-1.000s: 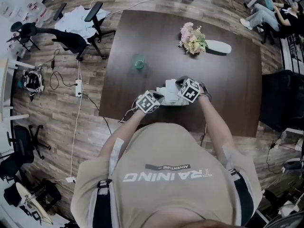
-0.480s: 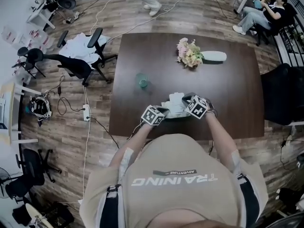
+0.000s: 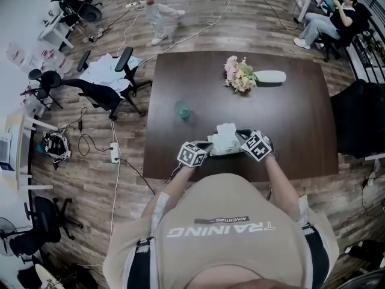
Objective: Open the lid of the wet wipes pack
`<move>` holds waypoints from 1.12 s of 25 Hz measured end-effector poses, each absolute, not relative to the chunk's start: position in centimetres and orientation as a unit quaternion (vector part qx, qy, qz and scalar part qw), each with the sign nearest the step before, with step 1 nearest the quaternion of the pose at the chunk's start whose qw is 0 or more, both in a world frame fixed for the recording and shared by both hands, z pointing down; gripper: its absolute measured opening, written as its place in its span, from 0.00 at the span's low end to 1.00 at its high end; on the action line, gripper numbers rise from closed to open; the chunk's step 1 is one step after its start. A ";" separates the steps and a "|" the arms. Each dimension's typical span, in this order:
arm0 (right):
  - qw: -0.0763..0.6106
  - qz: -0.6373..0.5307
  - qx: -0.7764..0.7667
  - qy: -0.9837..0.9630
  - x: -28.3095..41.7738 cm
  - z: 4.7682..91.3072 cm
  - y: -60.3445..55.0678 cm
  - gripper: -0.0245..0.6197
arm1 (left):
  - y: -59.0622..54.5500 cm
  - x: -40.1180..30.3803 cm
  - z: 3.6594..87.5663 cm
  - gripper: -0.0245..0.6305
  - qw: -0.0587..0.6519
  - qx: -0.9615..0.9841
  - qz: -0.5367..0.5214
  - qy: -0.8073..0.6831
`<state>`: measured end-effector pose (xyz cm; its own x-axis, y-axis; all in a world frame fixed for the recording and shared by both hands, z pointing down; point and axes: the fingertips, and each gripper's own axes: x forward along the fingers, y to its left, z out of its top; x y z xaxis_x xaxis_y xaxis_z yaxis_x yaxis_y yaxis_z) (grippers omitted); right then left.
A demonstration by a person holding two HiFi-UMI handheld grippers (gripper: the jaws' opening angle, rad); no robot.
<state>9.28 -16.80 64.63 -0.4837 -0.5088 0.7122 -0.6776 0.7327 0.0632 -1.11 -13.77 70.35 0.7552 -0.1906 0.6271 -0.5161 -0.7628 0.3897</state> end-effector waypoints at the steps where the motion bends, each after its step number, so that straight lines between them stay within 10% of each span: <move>1: 0.359 0.118 0.356 -0.854 9.4 64.0 -16.6 0.06 | -13.9 -1.2 70.1 0.05 0.282 0.894 0.285 -0.201; 28: 0.243 0.096 0.448 -0.855 12.3 55.5 -13.4 0.06 | -17.6 0.2 56.0 0.05 0.180 0.938 0.166 -0.246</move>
